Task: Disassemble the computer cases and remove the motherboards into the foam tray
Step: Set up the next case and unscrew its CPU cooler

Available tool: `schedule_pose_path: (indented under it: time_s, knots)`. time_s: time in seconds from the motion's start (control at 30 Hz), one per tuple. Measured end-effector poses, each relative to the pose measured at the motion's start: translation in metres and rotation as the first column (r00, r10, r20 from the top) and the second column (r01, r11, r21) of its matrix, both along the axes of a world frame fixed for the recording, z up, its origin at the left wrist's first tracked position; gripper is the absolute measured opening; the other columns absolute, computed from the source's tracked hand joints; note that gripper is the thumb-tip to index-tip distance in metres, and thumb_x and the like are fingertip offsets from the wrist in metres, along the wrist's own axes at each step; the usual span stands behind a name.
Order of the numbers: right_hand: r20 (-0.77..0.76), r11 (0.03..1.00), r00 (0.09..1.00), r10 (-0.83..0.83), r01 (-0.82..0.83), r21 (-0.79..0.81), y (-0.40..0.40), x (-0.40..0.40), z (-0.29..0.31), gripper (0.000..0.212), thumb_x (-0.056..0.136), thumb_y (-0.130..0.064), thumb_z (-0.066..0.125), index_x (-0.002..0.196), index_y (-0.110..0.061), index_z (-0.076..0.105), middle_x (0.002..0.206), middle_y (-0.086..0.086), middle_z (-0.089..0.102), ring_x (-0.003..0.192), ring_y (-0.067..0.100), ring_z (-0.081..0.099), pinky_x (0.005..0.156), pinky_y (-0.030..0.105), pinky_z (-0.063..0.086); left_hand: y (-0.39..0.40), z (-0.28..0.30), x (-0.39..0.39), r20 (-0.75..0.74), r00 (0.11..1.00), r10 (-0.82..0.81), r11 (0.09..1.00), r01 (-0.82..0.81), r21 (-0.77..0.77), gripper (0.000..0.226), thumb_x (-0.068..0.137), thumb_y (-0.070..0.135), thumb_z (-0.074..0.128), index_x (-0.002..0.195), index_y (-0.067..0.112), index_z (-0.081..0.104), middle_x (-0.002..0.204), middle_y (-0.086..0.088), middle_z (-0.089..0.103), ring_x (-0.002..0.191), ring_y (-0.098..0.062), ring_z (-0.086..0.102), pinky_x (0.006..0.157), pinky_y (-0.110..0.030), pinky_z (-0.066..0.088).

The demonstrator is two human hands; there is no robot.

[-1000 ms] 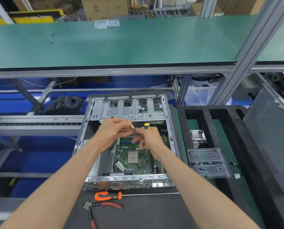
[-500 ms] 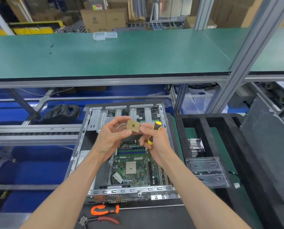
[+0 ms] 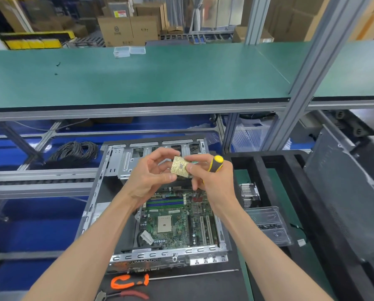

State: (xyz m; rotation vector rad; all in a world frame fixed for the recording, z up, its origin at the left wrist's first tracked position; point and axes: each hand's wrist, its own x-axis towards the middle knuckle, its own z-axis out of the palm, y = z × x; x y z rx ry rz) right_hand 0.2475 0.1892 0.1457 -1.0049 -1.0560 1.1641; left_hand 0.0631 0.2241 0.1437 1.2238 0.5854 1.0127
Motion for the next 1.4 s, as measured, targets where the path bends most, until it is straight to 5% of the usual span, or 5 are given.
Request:
schedule_pose_path:
  time_s: [0.43,0.73,1.03,1.2,1.4]
  knots:
    - [0.077,0.986,0.982,-0.169,0.169,0.008,-0.001,0.063,0.01,0.017,0.074,-0.008,0.081,0.085,-0.01,0.068,0.059,0.01,0.063,0.045,0.023,0.05,0.048,0.024,0.039,0.016,0.014,0.067,-0.019,0.999,0.029,0.998,-0.03,-0.047,0.049,0.078,0.004,0.077,0.126,0.01,0.066,0.12,-0.019,0.07,0.11,-0.032,0.069,0.089,-0.032,0.056]
    - [0.277,0.956,0.944,-0.179,0.234,-0.179,0.016,0.134,-0.008,0.008,0.077,-0.011,0.08,0.082,-0.016,0.078,0.064,0.022,0.065,0.046,0.015,0.053,0.057,0.027,0.042,0.033,0.005,0.147,-0.332,0.931,0.152,0.979,-0.188,-0.08,0.022,0.085,-0.002,0.074,0.103,0.01,0.074,0.09,-0.009,0.078,0.085,-0.022,0.076,0.071,-0.023,0.059]
    - [0.37,0.83,0.929,0.026,0.186,-0.526,0.043,0.187,-0.055,0.02,0.075,-0.009,0.081,0.087,0.002,0.07,0.062,0.006,0.059,0.053,0.013,0.045,0.041,0.023,0.029,0.046,-0.018,0.181,-0.711,0.671,0.209,0.976,-0.184,0.114,0.024,0.084,0.01,0.075,0.105,0.02,0.074,0.091,0.008,0.076,0.084,-0.004,0.072,0.078,-0.02,0.055]
    - [0.575,0.708,0.811,0.107,0.344,-0.616,0.063,0.181,-0.104,0.032,0.074,-0.01,0.083,0.08,-0.009,0.052,0.078,0.006,0.057,0.06,0.018,0.05,0.051,0.027,0.037,0.051,-0.015,0.159,-0.649,0.651,0.395,0.918,-0.307,0.251,0.022,0.084,0.01,0.071,0.093,0.03,0.074,0.088,0.012,0.074,0.082,0.002,0.069,0.072,-0.008,0.051]
    - [0.679,0.664,0.701,0.221,0.401,-0.63,0.077,0.167,-0.141,0.035,0.075,-0.018,0.082,0.096,-0.008,0.056,0.106,0.012,0.063,0.094,0.03,0.063,0.072,0.033,0.049,0.058,-0.023,0.12,-0.663,0.627,0.409,0.91,-0.33,0.249,0.022,0.085,0.011,0.074,0.091,0.032,0.074,0.085,0.012,0.075,0.082,-0.005,0.071,0.08,-0.023,0.056]
